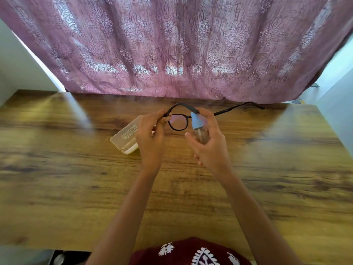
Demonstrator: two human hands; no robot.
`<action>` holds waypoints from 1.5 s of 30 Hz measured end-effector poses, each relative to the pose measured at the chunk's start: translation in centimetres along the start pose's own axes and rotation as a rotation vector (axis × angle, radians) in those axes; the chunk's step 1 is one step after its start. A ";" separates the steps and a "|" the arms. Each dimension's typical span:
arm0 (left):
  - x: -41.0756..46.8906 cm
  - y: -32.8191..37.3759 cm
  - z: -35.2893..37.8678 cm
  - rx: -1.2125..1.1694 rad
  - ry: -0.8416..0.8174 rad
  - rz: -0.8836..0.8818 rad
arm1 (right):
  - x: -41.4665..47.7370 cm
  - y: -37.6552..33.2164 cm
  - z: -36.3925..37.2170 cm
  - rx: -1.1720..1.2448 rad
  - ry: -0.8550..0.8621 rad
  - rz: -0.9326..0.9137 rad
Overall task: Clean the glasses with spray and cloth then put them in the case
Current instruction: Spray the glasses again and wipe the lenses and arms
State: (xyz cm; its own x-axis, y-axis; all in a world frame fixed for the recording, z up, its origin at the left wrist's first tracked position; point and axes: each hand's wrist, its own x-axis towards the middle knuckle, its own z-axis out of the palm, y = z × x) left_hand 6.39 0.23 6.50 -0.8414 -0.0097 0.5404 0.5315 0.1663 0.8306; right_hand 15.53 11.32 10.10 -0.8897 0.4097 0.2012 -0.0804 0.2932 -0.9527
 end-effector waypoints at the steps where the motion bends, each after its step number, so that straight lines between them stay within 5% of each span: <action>1: 0.0 0.2 0.0 -0.004 0.009 0.011 | 0.2 -0.1 0.1 -0.094 0.023 -0.067; 9: 0.0 0.6 -0.2 -0.024 0.008 0.042 | 0.8 -0.3 0.7 -0.492 0.076 -0.268; 45: 0.0 -0.4 -0.2 -0.064 -0.002 0.000 | 1.1 0.7 -2.5 -0.690 0.156 -0.158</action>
State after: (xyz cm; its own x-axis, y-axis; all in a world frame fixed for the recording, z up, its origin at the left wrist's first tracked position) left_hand 6.23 -0.05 6.23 -0.8417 -0.0074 0.5399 0.5364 0.1026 0.8377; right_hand 15.67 14.15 10.23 -0.8121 0.4210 0.4041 0.1449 0.8163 -0.5591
